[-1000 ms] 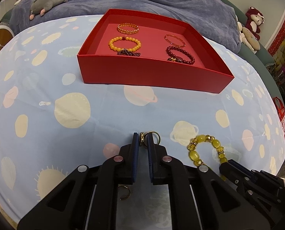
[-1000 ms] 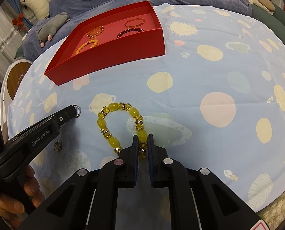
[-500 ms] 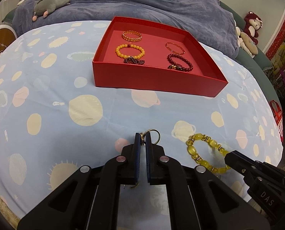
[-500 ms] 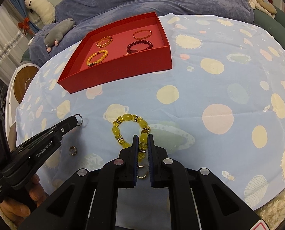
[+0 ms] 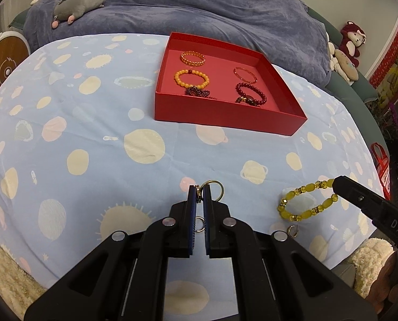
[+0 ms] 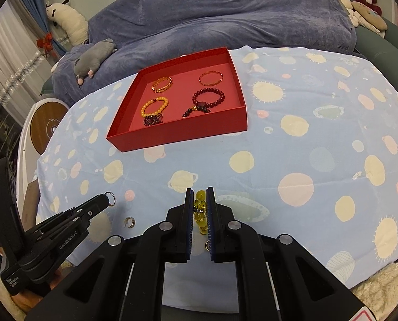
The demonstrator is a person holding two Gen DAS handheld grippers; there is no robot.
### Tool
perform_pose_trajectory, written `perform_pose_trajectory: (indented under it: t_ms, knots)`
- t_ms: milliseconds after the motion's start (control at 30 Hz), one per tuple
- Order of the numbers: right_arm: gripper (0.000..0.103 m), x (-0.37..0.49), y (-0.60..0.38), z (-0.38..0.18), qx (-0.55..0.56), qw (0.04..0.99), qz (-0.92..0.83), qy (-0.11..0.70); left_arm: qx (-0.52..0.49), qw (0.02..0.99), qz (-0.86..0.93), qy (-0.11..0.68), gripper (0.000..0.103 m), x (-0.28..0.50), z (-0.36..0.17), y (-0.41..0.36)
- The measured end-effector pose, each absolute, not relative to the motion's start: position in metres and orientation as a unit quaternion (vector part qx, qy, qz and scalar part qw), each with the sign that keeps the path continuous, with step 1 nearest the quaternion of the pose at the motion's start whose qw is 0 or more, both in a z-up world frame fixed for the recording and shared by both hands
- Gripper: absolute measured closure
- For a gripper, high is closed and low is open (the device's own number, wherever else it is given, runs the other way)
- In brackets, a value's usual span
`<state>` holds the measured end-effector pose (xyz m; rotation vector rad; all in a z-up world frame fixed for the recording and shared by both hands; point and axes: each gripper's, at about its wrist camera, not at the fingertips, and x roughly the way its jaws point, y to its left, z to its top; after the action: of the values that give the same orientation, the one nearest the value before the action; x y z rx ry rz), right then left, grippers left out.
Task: Organize jewelry
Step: 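Carry the ring and yellow bracelet into the red box and open both tools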
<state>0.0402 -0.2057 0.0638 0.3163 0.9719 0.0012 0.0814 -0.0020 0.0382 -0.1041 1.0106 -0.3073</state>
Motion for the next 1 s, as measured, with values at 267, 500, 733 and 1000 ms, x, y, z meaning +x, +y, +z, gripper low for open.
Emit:
perform_pose_trajectory:
  t_ms: [267, 500, 733, 1000]
  knots:
    - [0.094, 0.046, -0.210, 0.085, 0.141, 0.882, 0.001, 0.450, -0.051, 0.867, -0.154, 0.471, 0.098, 0.086, 0.062, -0.002]
    - [0.094, 0.076, -0.205, 0.115, 0.118, 0.897, 0.025, 0.426, -0.043, 0.873, -0.168, 0.456, 0.098, 0.106, 0.085, -0.009]
    - [0.094, 0.138, -0.197, 0.138, 0.110, 0.907, 0.049, 0.403, -0.024, 0.886, -0.179, 0.428, 0.098, 0.153, 0.107, -0.028]
    - [0.094, 0.213, -0.184, 0.130, 0.086, 0.907, 0.067, 0.407, 0.003, 0.894, -0.172, 0.415, 0.098, 0.224, 0.106, -0.051]
